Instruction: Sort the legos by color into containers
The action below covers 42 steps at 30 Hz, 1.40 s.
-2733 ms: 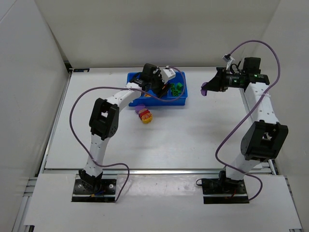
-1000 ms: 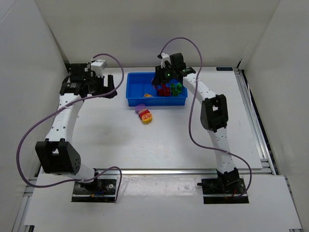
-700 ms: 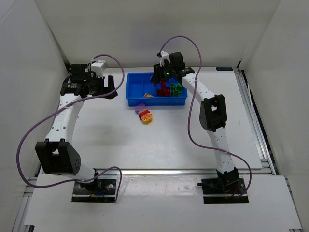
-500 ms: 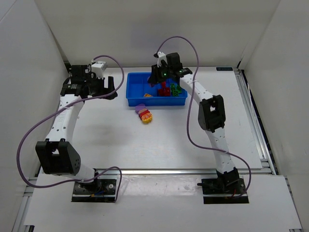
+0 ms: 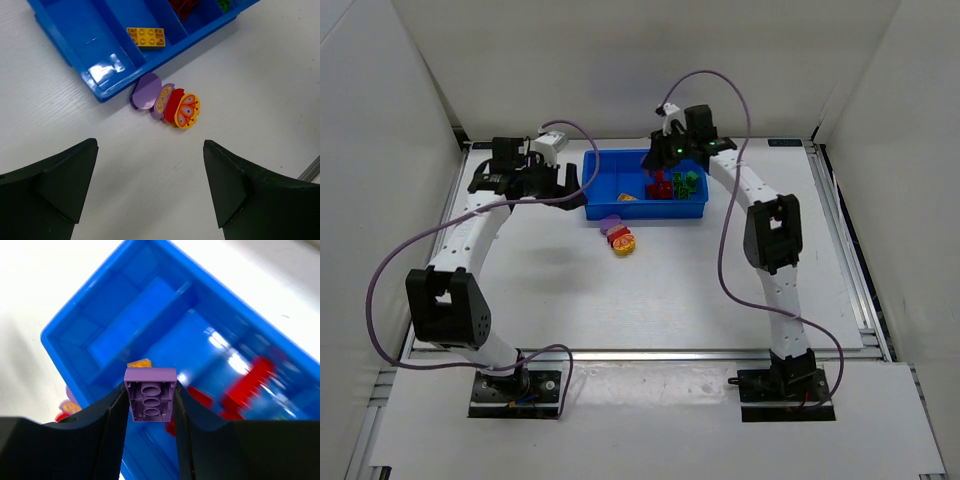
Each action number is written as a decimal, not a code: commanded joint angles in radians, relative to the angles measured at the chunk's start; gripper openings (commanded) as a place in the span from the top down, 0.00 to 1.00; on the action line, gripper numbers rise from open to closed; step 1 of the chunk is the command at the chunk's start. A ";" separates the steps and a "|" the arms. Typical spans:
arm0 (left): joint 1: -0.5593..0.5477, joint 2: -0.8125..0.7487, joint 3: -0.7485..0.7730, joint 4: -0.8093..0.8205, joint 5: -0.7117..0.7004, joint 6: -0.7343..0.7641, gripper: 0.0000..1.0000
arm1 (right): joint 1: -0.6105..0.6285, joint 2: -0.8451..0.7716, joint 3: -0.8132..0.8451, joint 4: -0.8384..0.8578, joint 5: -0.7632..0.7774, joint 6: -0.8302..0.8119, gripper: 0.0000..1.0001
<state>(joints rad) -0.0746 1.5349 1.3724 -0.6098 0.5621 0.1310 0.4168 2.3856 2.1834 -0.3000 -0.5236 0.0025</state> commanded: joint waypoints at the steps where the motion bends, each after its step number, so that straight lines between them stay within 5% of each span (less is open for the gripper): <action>1: -0.017 0.031 0.001 0.120 0.091 0.005 0.04 | -0.096 -0.150 -0.040 0.053 -0.099 -0.033 0.98; 10: -0.039 0.229 0.135 0.243 0.075 -0.001 0.12 | -0.207 -0.210 -0.016 -0.013 -0.239 -0.045 0.98; 21: -0.074 0.487 0.356 0.292 0.105 0.024 0.31 | -0.219 -0.187 0.052 -0.089 -0.230 -0.044 0.98; 33: -0.123 0.818 0.749 0.161 0.111 -0.062 0.23 | -0.231 -0.082 0.207 -0.197 -0.122 -0.081 0.97; 42: -0.183 0.840 0.760 0.139 -0.045 -0.074 0.32 | -0.236 -0.092 0.194 -0.199 -0.098 -0.079 0.97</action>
<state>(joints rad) -0.2367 2.4016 2.0880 -0.4603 0.5751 0.0662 0.1890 2.3032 2.3413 -0.5011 -0.6319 -0.0639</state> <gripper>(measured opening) 0.683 0.410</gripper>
